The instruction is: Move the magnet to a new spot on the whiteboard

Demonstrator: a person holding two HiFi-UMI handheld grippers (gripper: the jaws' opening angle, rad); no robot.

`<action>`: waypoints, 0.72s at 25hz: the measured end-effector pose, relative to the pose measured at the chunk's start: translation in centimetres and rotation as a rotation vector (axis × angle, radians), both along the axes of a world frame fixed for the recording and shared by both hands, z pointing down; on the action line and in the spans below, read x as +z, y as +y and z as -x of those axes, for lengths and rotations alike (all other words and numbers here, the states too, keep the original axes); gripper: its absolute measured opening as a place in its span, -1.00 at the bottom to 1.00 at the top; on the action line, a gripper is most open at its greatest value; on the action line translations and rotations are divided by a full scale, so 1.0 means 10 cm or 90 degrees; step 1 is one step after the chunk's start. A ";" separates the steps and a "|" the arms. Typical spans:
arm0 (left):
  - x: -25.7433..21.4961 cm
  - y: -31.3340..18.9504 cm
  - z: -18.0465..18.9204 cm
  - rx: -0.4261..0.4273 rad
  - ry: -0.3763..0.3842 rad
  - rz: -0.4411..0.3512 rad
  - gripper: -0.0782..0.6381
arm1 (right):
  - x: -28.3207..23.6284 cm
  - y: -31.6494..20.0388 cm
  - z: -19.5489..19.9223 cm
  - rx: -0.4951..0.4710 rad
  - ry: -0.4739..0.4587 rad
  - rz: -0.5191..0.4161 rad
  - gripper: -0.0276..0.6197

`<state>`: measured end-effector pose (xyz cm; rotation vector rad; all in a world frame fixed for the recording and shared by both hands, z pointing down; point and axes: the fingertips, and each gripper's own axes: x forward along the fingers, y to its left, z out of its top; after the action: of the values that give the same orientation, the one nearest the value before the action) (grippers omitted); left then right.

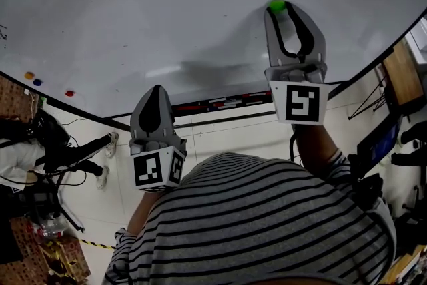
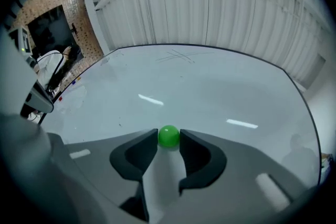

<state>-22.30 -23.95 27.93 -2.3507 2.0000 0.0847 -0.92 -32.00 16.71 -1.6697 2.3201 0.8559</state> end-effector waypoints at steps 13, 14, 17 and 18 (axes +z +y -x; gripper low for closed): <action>0.05 0.42 -0.76 0.059 -0.004 -0.001 -0.74 | 0.28 1.03 -0.54 -0.112 -0.127 0.112 -0.91; 0.04 0.52 -0.84 0.065 -0.005 -0.002 -0.74 | 0.32 1.16 -0.58 -0.115 -0.128 0.123 -0.91; 0.05 0.81 -1.11 0.077 -0.007 0.000 -0.74 | 0.47 1.49 -0.75 -0.117 -0.128 0.157 -0.91; 0.06 0.90 -1.20 0.080 -0.007 0.002 -0.74 | 0.53 1.58 -0.82 -0.116 -0.130 0.169 -0.91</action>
<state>-10.31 -14.91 28.50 -2.4707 1.8473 0.0728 7.31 -16.18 22.00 -1.5205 2.4756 0.3380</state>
